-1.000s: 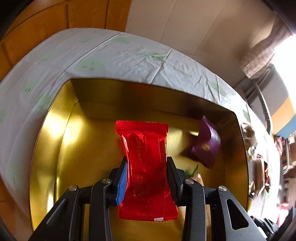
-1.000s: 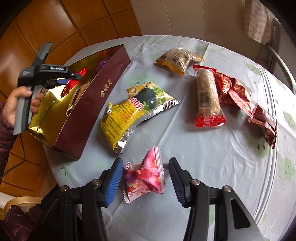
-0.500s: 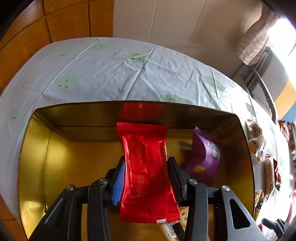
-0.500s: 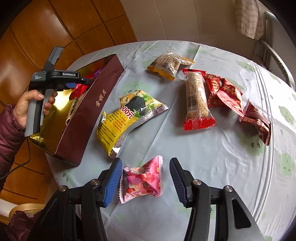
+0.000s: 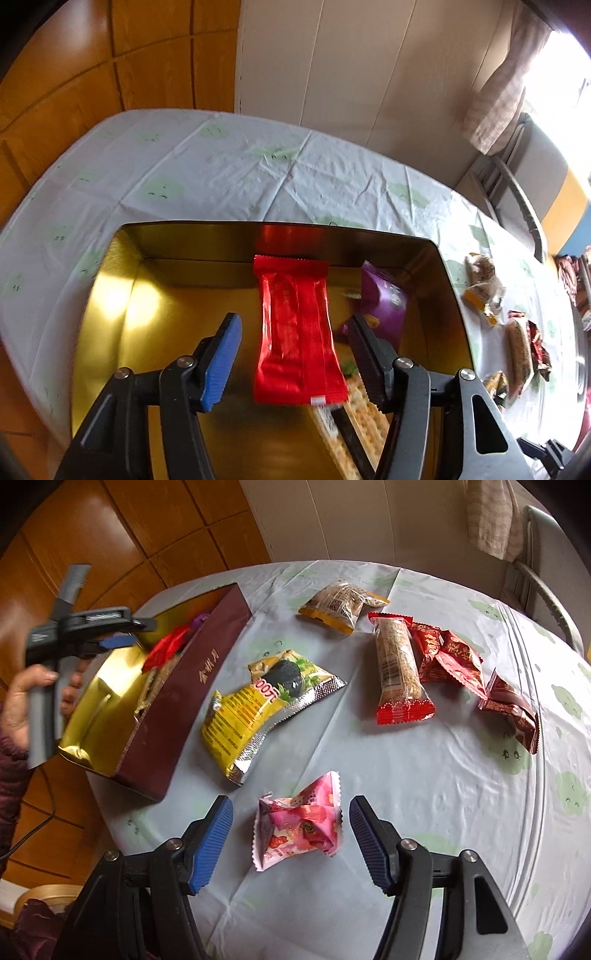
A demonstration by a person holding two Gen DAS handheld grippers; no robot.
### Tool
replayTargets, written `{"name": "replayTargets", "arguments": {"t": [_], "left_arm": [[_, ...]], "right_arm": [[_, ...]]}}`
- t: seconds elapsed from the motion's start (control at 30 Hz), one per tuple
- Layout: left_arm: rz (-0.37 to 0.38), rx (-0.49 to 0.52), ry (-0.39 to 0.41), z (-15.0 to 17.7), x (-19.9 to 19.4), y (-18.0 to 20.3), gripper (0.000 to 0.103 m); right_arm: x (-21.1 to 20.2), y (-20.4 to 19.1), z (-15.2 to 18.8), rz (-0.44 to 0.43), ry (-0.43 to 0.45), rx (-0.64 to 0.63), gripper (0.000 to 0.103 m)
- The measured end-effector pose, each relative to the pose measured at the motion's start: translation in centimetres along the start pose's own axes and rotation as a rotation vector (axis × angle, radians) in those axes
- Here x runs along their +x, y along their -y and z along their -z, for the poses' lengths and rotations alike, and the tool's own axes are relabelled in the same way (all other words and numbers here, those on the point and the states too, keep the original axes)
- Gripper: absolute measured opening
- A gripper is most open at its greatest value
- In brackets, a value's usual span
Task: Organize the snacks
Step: 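Lower the red packet into the tin and open the left tool while the right tool grasps the pink candy, then carry the pink wrapped candy over the tin and open the right tool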
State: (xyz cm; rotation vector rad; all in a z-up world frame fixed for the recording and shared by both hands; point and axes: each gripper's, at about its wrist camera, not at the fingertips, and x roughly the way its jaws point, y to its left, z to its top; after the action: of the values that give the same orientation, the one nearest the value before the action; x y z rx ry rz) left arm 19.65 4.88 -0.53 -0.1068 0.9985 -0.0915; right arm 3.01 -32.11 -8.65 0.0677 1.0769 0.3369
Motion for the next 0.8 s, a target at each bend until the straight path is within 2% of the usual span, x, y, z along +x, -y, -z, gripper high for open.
{"name": "replayTargets", "arguments": {"t": [0.03, 0.07, 0.2, 0.37, 0.53, 0.67, 0.8], "left_arm": [[0.005, -0.006, 0.009, 0.4, -0.7, -0.1, 0.061], [0.009, -0.011, 0.013, 0.7, -1.2, -0.2, 0.061], [0.037, -0.020, 0.044, 2.7, -3.8, -0.9, 0.062], [0.045, -0.010, 0.077, 5.1, -6.3, -1.5, 0.062], [0.017, 0.004, 0.113, 8.0, -8.1, -2.6, 0.063], [-0.011, -0.007, 0.111, 9.8, -8.5, -3.7, 0.063], [-0.025, -0.036, 0.111, 10.6, -8.6, -4.9, 0.063]], "right_arm": [[0.1, -0.1, 0.0, 0.011, -0.001, -0.009, 0.064], [0.1, -0.2, 0.1, 0.026, -0.004, -0.021, 0.055], [0.2, -0.6, 0.3, 0.047, -0.007, -0.054, 0.040], [-0.1, -1.3, 0.2, 0.090, -0.005, -0.085, 0.036], [-2.2, -2.5, -1.6, 0.057, 0.053, -0.094, 0.036], [-3.5, -6.1, -4.2, -0.010, 0.110, -0.163, 0.036], [-2.3, -11.3, -6.8, -0.082, 0.119, -0.287, 0.036]]}}
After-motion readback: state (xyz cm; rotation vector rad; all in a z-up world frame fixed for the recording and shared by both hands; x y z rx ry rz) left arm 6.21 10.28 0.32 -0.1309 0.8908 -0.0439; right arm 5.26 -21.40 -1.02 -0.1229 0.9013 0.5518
